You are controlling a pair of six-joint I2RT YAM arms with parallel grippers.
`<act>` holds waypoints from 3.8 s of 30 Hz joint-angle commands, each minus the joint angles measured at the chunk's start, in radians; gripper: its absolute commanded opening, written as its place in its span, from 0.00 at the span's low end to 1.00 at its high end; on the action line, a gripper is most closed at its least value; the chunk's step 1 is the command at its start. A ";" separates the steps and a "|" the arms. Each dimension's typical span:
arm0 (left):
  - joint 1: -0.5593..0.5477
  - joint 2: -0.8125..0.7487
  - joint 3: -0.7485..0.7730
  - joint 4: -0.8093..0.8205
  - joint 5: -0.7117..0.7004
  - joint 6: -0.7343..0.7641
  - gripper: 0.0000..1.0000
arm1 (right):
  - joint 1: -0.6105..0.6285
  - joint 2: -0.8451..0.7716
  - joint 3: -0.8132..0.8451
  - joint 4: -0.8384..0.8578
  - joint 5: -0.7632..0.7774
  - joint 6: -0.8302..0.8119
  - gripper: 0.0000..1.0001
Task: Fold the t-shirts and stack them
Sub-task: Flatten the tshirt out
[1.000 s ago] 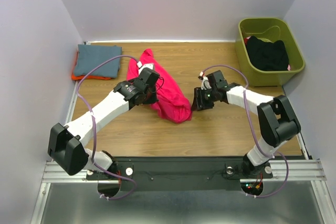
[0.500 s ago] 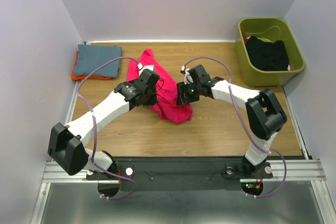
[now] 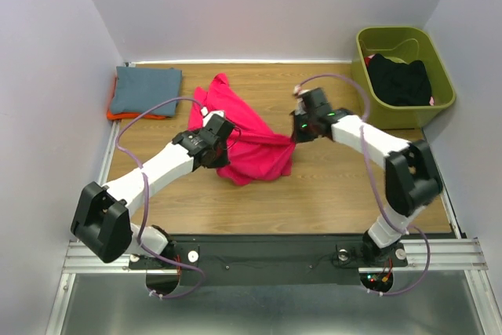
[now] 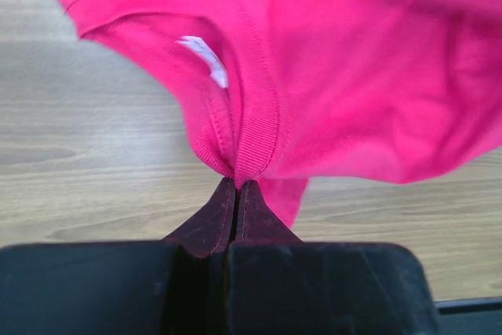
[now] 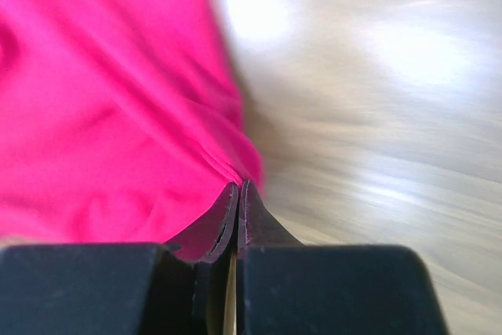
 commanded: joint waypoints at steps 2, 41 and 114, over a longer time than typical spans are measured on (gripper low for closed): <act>0.063 -0.076 -0.067 0.017 -0.023 0.010 0.00 | -0.284 -0.233 -0.076 -0.007 0.063 0.130 0.01; 0.091 -0.185 -0.286 0.097 0.198 0.008 0.00 | 0.237 0.206 0.364 -0.134 0.022 -0.235 0.46; 0.597 -0.285 -0.176 0.103 0.350 0.179 0.00 | -0.516 -0.563 -0.298 -0.119 0.127 0.324 0.01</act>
